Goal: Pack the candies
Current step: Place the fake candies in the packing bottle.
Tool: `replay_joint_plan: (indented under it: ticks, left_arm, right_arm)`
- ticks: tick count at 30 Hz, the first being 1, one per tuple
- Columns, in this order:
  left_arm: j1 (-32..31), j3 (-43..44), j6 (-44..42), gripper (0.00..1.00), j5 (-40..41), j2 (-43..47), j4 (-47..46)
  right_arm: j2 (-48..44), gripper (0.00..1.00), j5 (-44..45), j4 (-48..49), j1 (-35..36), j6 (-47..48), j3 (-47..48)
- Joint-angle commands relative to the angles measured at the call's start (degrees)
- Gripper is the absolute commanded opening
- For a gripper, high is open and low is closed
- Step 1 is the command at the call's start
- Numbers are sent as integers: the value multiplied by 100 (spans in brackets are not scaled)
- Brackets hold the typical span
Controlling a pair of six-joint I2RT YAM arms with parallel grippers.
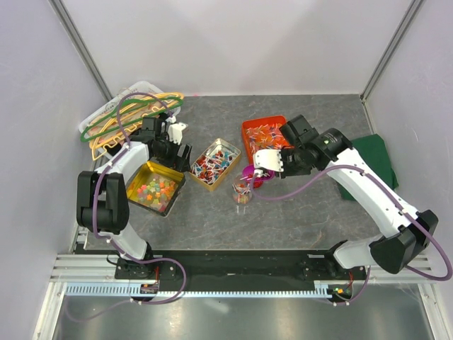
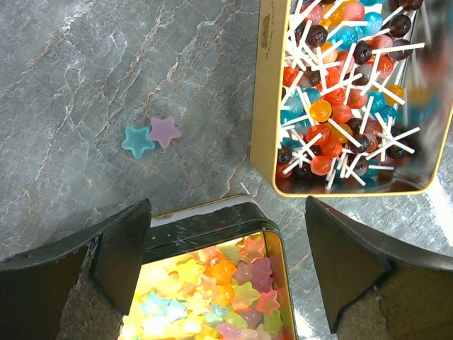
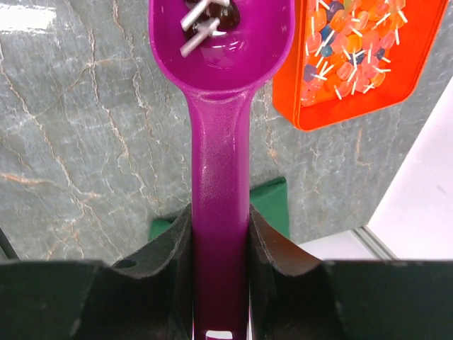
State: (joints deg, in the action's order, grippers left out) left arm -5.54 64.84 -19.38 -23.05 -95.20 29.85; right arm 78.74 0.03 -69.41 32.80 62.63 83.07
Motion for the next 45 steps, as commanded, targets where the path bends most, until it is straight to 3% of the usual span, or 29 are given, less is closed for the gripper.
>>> replay_joint_plan:
  ticks: [1,22,27,33,42,45]
  left_arm:
    - [0,-50,-66,95,-112,256,-207]
    - [-8,-94,-22,95,-209,230,-304]
    - [-78,-15,74,95,37,151,-383]
    - [-421,108,268,95,669,-95,-366]
    - [-764,125,259,81,1504,-359,-392]
    - [-773,169,268,57,1575,-429,-392]
  right_arm:
    - [62,0,366,-213,201,-137,377]
    - [431,0,946,-372,526,-137,1078]
    - [423,0,1095,-109,526,-224,1414]
    - [151,0,1095,489,526,-436,1045]
    - [36,0,937,656,517,-647,931]
    - [10,0,946,692,517,-664,887]
